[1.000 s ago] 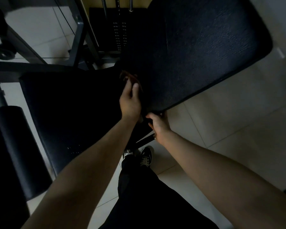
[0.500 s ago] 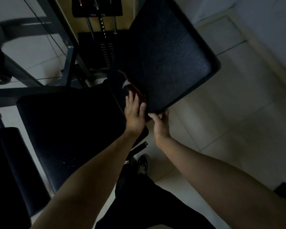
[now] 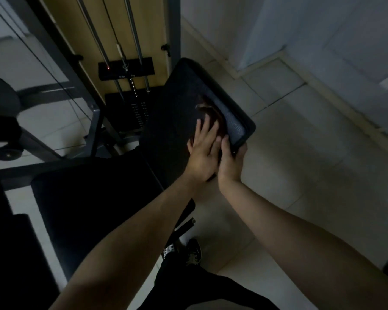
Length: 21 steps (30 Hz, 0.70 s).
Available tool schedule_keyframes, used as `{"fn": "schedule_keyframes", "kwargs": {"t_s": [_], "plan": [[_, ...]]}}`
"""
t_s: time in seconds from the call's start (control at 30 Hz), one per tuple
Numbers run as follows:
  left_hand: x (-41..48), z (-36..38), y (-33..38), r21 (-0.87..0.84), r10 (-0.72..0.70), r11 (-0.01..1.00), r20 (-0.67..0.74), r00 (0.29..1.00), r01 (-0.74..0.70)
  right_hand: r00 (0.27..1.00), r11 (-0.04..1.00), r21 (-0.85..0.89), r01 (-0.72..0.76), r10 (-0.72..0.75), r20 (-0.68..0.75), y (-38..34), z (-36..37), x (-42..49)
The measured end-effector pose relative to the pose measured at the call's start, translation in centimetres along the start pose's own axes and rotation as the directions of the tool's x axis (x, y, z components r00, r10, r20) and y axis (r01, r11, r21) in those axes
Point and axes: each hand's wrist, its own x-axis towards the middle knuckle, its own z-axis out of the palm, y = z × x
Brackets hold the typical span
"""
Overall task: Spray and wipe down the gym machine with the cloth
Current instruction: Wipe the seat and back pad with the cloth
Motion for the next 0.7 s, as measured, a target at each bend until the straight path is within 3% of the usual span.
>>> {"fn": "schedule_keyframes", "kwargs": {"t_s": [0.1,0.2,0.33,0.47,0.63,0.7], "plan": [[2.0,-0.3,0.4,0.095,0.108,0.989,0.014,0.994,-0.109,0.999,1.0,-0.023,0.02,-0.019,0.046,-0.6,-0.8,0.7],[2.6,-1.1,-2.1,0.125,0.081,0.989,-0.044,0.996,-0.075,0.997,0.996,-0.074,0.042,-0.037,0.071,0.1,-1.1,0.8],[2.6,-1.5,-5.7,-0.023,-0.207,0.978,-0.206,0.956,0.206,0.997,0.994,-0.105,0.0,0.009,0.081,0.6,-1.0,0.9],[-1.2,-1.4,-9.2,-0.064,-0.539,0.841,-0.168,0.825,0.537,0.995,0.991,-0.137,-0.008,0.022,0.097,0.9,-1.2,0.7],[-3.9,-1.0,-9.6,-0.172,-0.719,0.695,-0.149,0.679,0.698,0.98,0.972,-0.166,-0.166,0.182,0.084,0.8,-0.7,-0.7],[-3.6,-1.5,-8.6,-0.174,-0.719,0.695,-0.17,0.674,0.698,0.953,0.954,-0.126,-0.273,0.286,0.102,0.6,-0.4,-1.6]]}}
